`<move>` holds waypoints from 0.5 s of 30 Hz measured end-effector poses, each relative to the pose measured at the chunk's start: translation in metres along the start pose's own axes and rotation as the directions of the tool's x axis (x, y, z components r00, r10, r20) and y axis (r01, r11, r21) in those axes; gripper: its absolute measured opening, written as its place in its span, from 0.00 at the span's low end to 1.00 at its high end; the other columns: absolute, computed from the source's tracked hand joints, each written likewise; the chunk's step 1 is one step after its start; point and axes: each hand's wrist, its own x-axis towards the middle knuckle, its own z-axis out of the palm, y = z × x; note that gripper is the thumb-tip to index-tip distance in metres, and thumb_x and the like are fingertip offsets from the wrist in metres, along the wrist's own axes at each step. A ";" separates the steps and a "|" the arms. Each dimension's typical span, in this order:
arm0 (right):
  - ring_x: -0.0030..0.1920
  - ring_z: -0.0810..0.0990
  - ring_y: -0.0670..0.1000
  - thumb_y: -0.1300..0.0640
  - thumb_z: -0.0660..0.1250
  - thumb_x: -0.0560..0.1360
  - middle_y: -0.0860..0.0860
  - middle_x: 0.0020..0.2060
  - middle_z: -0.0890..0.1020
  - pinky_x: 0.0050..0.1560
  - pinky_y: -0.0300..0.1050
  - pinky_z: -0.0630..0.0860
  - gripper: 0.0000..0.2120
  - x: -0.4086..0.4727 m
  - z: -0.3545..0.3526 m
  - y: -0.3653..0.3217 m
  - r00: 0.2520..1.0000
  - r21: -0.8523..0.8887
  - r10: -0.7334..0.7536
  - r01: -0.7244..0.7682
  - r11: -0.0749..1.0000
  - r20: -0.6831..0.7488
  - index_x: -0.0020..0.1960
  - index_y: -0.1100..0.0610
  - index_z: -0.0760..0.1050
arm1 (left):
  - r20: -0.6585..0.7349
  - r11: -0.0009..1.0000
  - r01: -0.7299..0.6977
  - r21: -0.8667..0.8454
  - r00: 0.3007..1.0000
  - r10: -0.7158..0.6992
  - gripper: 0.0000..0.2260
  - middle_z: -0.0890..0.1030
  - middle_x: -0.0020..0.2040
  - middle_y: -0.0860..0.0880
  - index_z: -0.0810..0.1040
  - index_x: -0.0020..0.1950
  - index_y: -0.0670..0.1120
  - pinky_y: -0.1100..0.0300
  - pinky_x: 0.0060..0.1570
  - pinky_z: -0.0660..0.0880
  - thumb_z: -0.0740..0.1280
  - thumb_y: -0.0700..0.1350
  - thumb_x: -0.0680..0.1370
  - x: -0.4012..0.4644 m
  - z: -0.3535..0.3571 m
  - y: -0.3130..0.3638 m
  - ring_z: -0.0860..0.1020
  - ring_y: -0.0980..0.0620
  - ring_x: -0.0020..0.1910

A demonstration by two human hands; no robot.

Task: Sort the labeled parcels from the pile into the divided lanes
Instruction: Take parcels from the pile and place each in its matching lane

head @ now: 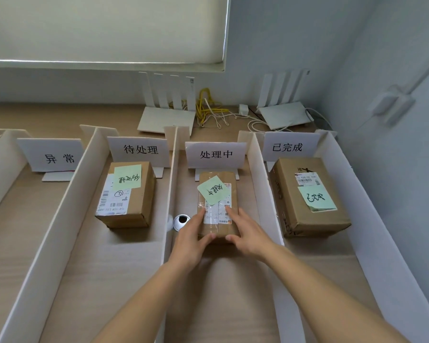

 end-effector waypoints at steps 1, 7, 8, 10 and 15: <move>0.79 0.60 0.53 0.55 0.68 0.80 0.45 0.81 0.54 0.78 0.53 0.60 0.40 0.004 -0.002 0.000 1.000 -0.005 -0.003 0.003 1.000 -0.002 0.83 0.46 0.49 | -0.001 1.000 0.001 -0.001 1.000 -0.001 0.33 0.70 0.73 0.55 0.62 0.79 0.49 0.73 0.61 0.61 0.72 0.43 0.77 0.004 0.000 0.001 0.67 0.62 0.66; 0.78 0.62 0.55 0.56 0.69 0.79 0.47 0.80 0.55 0.78 0.52 0.60 0.40 0.020 -0.008 0.001 1.000 -0.027 -0.014 0.014 1.000 -0.005 0.83 0.48 0.50 | -0.002 1.000 0.001 0.014 1.000 -0.001 0.33 0.71 0.73 0.53 0.62 0.79 0.49 0.67 0.64 0.64 0.73 0.44 0.77 0.018 -0.001 0.002 0.69 0.58 0.68; 0.78 0.61 0.55 0.56 0.69 0.79 0.47 0.80 0.55 0.78 0.52 0.60 0.40 0.022 -0.008 0.001 1.000 -0.028 -0.015 0.014 1.000 -0.004 0.83 0.48 0.50 | -0.007 1.000 -0.002 0.018 1.000 0.002 0.33 0.71 0.73 0.53 0.62 0.79 0.49 0.68 0.63 0.63 0.73 0.44 0.77 0.020 -0.001 0.003 0.69 0.59 0.67; 0.79 0.60 0.55 0.56 0.69 0.79 0.47 0.81 0.54 0.78 0.52 0.59 0.40 0.026 -0.009 0.002 1.000 -0.019 -0.010 0.010 1.000 -0.006 0.83 0.47 0.49 | -0.016 0.999 -0.013 0.030 1.000 0.013 0.33 0.72 0.73 0.53 0.63 0.79 0.48 0.71 0.60 0.61 0.73 0.44 0.76 0.025 -0.001 0.003 0.68 0.60 0.65; 0.79 0.60 0.56 0.57 0.69 0.80 0.47 0.81 0.53 0.78 0.52 0.60 0.40 0.032 -0.011 0.001 1.000 -0.015 -0.002 0.002 1.000 -0.003 0.83 0.48 0.49 | -0.015 0.999 -0.011 0.032 1.000 0.011 0.34 0.72 0.72 0.53 0.62 0.79 0.49 0.69 0.60 0.64 0.73 0.44 0.77 0.032 0.000 0.001 0.70 0.57 0.66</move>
